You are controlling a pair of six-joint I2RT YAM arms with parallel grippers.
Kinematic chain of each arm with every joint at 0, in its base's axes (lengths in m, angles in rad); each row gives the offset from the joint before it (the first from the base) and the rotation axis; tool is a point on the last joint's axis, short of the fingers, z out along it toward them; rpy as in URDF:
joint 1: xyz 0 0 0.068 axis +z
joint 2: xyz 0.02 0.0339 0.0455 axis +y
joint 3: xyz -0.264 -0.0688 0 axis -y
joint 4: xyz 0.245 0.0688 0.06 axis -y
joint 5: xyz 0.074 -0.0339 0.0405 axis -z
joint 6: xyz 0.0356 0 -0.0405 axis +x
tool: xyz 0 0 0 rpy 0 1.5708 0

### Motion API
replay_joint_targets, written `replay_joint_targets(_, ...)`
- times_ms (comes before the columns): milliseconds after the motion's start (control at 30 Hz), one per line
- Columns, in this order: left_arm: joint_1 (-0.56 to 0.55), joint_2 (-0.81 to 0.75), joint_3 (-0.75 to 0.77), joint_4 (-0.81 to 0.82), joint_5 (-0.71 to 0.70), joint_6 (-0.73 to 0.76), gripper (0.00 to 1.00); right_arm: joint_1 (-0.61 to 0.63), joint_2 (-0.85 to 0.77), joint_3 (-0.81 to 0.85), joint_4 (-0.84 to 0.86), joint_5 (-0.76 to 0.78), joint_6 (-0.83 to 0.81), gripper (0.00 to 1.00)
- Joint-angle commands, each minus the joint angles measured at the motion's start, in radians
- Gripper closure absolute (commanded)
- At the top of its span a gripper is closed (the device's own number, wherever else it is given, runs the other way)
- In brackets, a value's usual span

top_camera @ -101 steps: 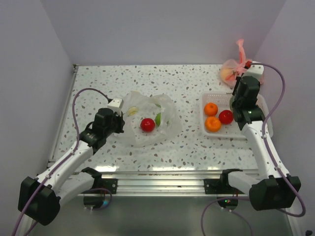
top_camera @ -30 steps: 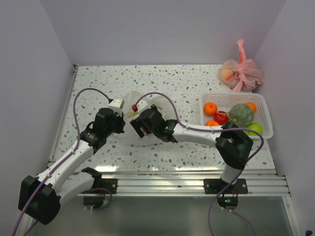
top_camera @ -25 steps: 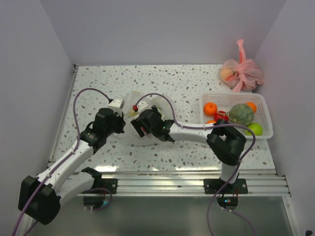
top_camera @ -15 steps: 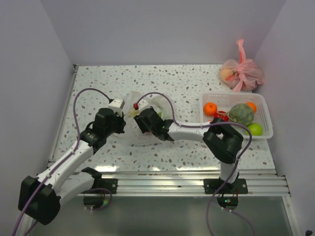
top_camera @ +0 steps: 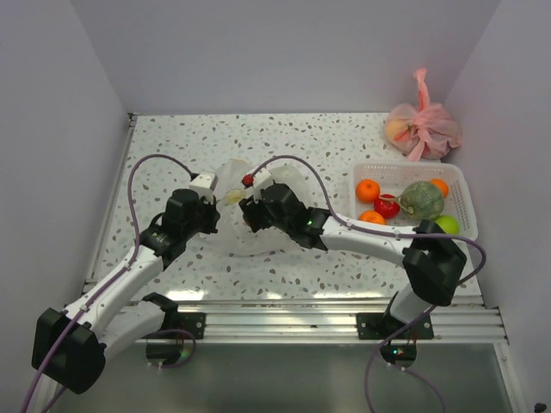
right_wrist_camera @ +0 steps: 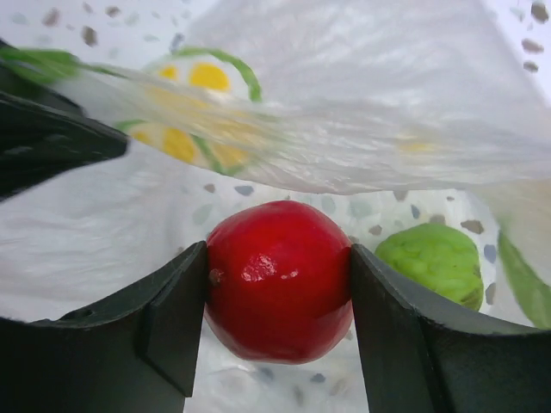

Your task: Untie the knot of the plastic bag and take out the fruit

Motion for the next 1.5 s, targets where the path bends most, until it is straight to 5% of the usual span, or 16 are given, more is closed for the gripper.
replay_joint_targets(0, -0.001, -0.010, 0.014, 0.032, -0.007, 0.007, 1.00, -0.002, -0.120, 0.025, -0.015, -0.093, -0.030, 0.98)
replay_joint_targets(333, -0.001, 0.005, 0.014, 0.029, -0.007, 0.005, 1.00, -0.009, -0.336, 0.172, -0.112, -0.265, -0.079, 1.00)
replay_joint_targets(533, -0.001, 0.003, 0.012, 0.027, -0.010, 0.005, 1.00, -0.072, -0.425, 0.191, -0.129, -0.063, -0.163, 1.00)
replay_joint_targets(900, -0.001, 0.003, 0.014, 0.028, -0.007, 0.005, 1.00, -0.548, -0.532, -0.013, -0.133, 0.193, -0.077, 1.00)
replay_joint_targets(1200, -0.001, 0.002, 0.012, 0.025, -0.010, 0.005, 1.00, -0.876, -0.372, -0.041, -0.115, 0.078, 0.079, 0.99)
replay_joint_targets(1333, -0.001, 0.002, 0.014, 0.025, -0.014, 0.005, 1.00, -0.921, -0.301, -0.032, -0.153, 0.111, 0.136, 0.88)
replay_joint_targets(1467, -0.001, 0.003, 0.014, 0.025, -0.011, 0.007, 1.00, -0.928, -0.275, -0.002, -0.239, 0.140, 0.142, 0.66)
